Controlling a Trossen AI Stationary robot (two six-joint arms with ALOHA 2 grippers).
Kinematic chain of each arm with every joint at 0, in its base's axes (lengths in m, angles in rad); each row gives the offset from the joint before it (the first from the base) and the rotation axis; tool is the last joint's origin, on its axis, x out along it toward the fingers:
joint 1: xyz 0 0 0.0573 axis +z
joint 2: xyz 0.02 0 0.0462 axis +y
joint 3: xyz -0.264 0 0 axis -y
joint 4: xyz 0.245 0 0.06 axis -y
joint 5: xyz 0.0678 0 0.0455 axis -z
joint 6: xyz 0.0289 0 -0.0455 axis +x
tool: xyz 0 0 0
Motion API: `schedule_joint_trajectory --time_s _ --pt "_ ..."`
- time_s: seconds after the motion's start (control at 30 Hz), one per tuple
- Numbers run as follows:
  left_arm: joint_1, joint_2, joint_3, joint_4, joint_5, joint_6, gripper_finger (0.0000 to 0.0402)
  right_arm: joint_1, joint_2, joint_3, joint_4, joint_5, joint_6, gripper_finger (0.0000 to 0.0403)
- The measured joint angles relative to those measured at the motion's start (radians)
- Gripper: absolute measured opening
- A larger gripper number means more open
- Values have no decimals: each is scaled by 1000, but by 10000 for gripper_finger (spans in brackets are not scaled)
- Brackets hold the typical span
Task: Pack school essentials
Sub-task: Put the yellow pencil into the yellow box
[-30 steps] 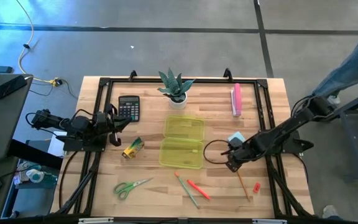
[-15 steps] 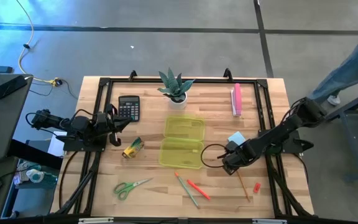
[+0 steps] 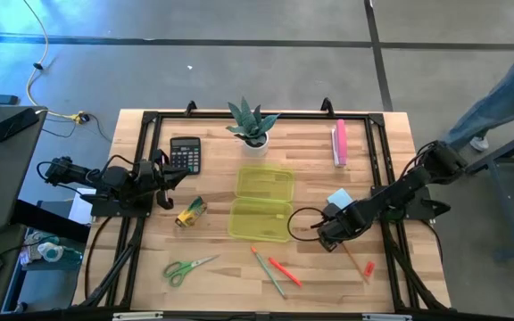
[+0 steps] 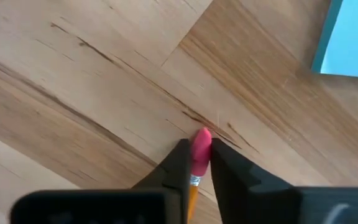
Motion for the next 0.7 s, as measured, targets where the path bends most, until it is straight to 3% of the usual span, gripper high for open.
schedule_joint_trajectory --time_s 0.17,0.5,0.7 --pt "0 0 0 0 0 0 0 0 5 21 -17 0 -25 10" --pt "0 0 0 0 0 0 0 0 5 154 -5 40 -181 16" --pt "0 0 0 0 0 0 0 -7 5 316 1 195 -405 16"
